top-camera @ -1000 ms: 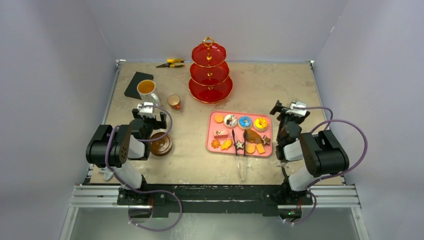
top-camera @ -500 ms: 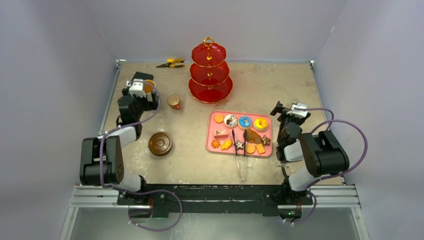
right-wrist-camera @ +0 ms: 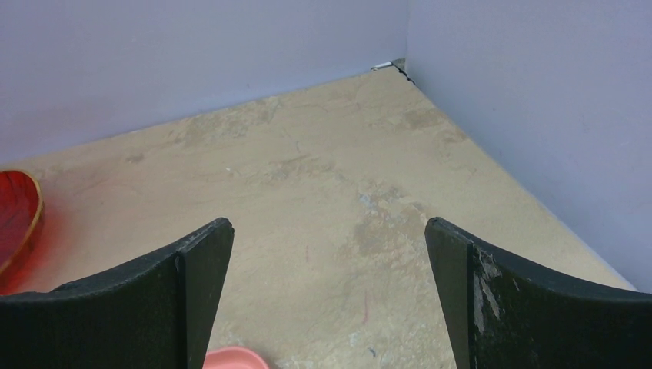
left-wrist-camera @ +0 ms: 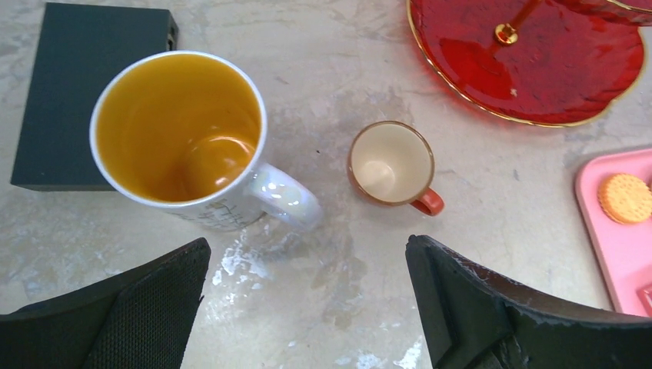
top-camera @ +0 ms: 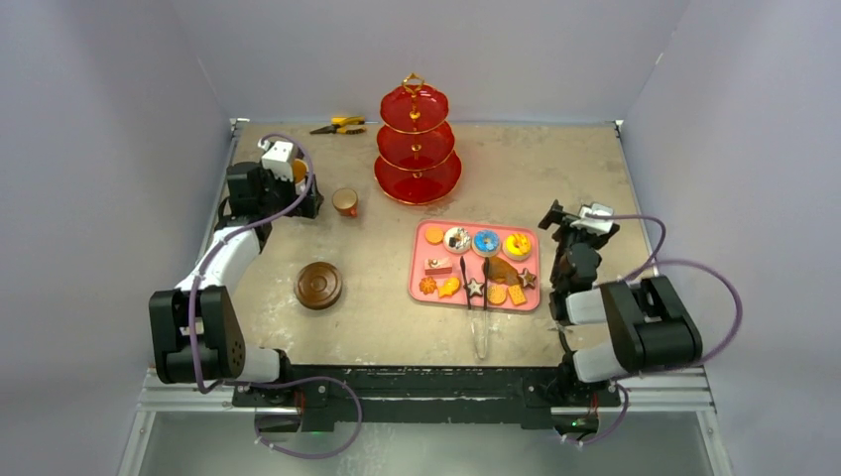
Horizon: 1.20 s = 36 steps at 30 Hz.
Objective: Serve the afternoon tea
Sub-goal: Move the tray at the center of the board.
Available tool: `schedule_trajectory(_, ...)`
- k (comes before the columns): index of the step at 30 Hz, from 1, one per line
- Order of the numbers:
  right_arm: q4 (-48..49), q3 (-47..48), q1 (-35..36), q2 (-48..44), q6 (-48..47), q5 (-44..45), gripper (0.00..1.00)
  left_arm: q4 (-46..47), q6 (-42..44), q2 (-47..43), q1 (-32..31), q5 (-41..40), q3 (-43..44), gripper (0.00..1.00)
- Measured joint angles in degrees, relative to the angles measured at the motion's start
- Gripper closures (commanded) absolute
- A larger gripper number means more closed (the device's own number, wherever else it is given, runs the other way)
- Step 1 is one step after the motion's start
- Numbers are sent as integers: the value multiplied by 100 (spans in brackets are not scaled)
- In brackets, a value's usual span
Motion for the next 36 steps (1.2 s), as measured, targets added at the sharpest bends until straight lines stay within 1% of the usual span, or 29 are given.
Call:
schedule_trajectory(3, -1023, 293, 17, -905, 114, 149, 1, -374, -4, 7, 0, 166, 192, 1)
schedule_trajectory(7, -1482, 564, 33, -2006, 160, -31, 1, -649, -22, 48, 0, 282, 417, 1)
schedule_trajectory(8, -1781, 697, 33, -2223, 199, -109, 1, -717, -26, 68, 0, 293, 470, 1)
schedule_trajectory(10, -2693, 1235, 31, -2441, 424, -363, 1, -859, -31, 116, 0, 319, 575, 1)
schedule_trajectory(12, -3471, 1836, 35, -2448, 778, -627, 1, -999, -42, 162, 0, 330, 675, 1)
schedule_trajectory(15, -4669, 2505, 48, -2562, 1832, -737, 1, -1167, -74, 208, 0, 332, 831, 1)
schedule_trajectory(18, -5388, 2861, 83, -2603, 2227, -1034, 2, -1307, -87, 210, 0, 334, 975, 1)
schedule_trajectory(20, -6013, 3342, 481, -2312, 2262, -892, 2, -1394, -96, 210, 0, 332, 1067, 1)
schedule_trajectory(22, -6551, 3915, 1248, -1816, 2253, -570, 1, -1488, -127, 214, 0, 328, 1167, 1)
schedule_trajectory(24, -7114, 4498, 2085, -1154, 2312, -348, 1, -1545, -160, 216, 0, 326, 1237, 1)
schedule_trajectory(27, -7980, 5180, 2861, -175, 2605, -264, 1, -1655, -192, 219, 0, 319, 1303, 1)
schedule_trajectory(29, -8513, 5508, 3176, 439, 2824, -240, 1, -1788, -238, 219, 0, 313, 1346, 1)
schedule_trajectory(32, -9114, 5742, 3598, 1108, 3073, -157, 1, -1888, -267, 219, 0, 286, 1375, 1)
schedule_trajectory(36, -9379, 5770, 4052, 1506, 3233, -256, 1, -2026, -275, 219, 0, 212, 1401, 1)
